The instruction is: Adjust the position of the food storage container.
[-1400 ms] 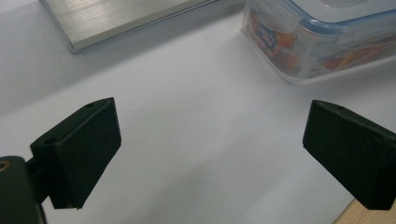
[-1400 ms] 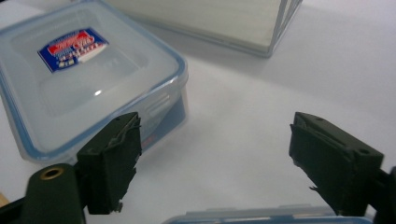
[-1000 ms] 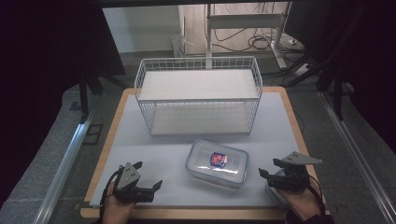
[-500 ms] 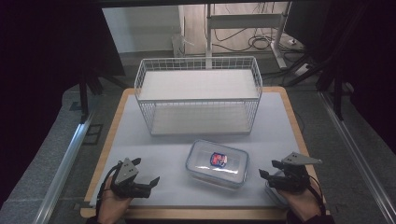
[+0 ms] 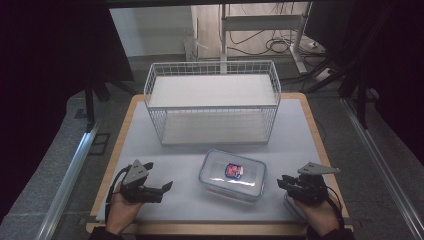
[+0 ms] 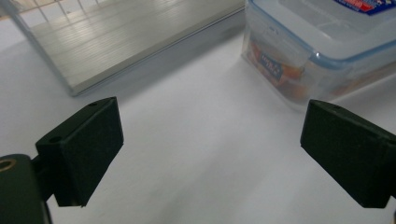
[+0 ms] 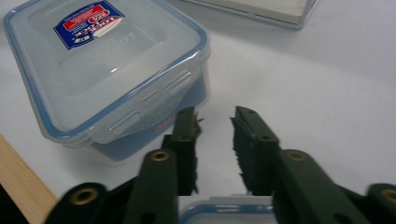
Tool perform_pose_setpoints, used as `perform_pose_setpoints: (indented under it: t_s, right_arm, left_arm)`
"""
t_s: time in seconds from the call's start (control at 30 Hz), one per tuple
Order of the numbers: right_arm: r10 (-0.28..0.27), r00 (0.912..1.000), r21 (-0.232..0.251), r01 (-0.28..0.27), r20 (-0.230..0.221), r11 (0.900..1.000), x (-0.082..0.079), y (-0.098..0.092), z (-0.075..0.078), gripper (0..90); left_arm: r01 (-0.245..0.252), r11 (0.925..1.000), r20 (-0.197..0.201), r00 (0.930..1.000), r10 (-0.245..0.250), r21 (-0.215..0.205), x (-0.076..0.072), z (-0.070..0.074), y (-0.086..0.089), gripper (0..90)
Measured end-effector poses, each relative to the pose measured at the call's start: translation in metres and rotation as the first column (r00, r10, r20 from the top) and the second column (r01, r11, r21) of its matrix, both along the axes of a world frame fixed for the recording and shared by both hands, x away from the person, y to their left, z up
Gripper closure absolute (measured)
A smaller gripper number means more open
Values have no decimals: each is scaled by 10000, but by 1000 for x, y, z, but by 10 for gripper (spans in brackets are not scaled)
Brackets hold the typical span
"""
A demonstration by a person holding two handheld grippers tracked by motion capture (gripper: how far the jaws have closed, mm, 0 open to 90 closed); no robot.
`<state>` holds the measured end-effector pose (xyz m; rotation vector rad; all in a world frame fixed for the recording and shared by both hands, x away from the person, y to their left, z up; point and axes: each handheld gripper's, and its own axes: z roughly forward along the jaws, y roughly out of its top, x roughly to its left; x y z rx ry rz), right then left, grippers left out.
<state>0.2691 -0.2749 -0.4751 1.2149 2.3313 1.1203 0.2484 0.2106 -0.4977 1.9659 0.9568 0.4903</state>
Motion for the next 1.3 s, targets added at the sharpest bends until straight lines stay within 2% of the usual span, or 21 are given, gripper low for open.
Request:
perform_pose_setpoints:
  t_s: [0.1, 0.2, 0.27, 0.37, 0.4, 0.5, 0.6, 0.77, 0.8, 1.0, 1.1, 1.13, 1.17, 1.2, 1.27, 1.3]
  right_arm:
    - [-38, 9999, -3, 38, -163, 10000, 2, 4, -1, 808]
    - [-40, 9996, -17, 40, -289, 10000, 5, 10, -1, 867]
    - [-25, 9993, -98, 22, -382, 9999, 7, 15, -2, 894]
    - [23, 9989, -206, -33, -478, 9998, 8, 20, -2, 898]
    - [68, 9986, -243, -81, -532, 9997, 9, 22, -3, 898]
    - [101, 9981, -356, -123, -600, 9993, 9, 26, -3, 898]
    - [148, 9979, -408, -175, -634, 9990, 8, 31, -3, 899]
    - [66, 9967, -583, -114, -804, 9982, 9, 36, -4, 899]
    - [50, 9967, -538, -94, -812, 9985, 10, 35, -4, 899]
    - [-114, 9969, -505, 75, -773, 9987, 13, 37, -1, 900]
    - [-232, 9956, -545, 183, -906, 9983, 14, 37, -2, 899]
    - [-421, 9934, -685, 350, -1064, 9970, 15, 35, -2, 899]
    - [-421, 9934, -685, 350, -1064, 9970, 15, 35, -2, 899]
    - [-415, 9908, -759, 319, -1290, 9966, 15, 36, -3, 899]
    - [-254, 9898, -636, 166, -1404, 9978, 15, 39, -6, 900]
    - [-297, 9903, -845, 183, -1357, 9963, 15, 42, -6, 900]
  left_arm:
    - [135, 9996, -265, 9995, -142, -247, 9, 2, -7, 43]
    - [68, 9992, -308, 9995, -80, -389, 16, 4, -12, 114]
    - [62, 9993, -272, 9996, -72, -374, 20, 4, -17, 239]
    - [460, 9979, -410, 9980, -479, -459, 26, 4, -27, 452]
    - [586, 9976, -460, 9971, -603, -380, 28, 3, -31, 513]
    - [825, 9966, -722, 9940, -825, -27, 36, -1, -46, 774]
    - [958, 9954, -972, 9908, -945, 83, 45, -6, -58, 887]
    - [1132, 9931, -1311, 9854, -1082, 307, 54, -12, -68, 898]
    - [1256, 9917, -1433, 9823, -1205, 266, 54, -14, -71, 898]
    - [1387, 9903, -1689, 9763, -1353, 81, 51, -15, -73, 896]
    - [1442, 9895, -1791, 9738, -1403, 93, 50, -16, -75, 895]
    - [1444, 9894, -1818, 9734, -1396, 133, 49, -17, -76, 895]
    - [1480, 9889, -1843, 9724, -1432, 124, 49, -18, -77, 895]
    - [1551, 9879, -1876, 9706, -1507, 90, 49, -19, -79, 896]
    - [1543, 9879, -1909, 9704, -1482, 175, 48, -19, -81, 897]
    - [1552, 9877, -1973, 9690, -1488, 174, 48, -19, -81, 898]
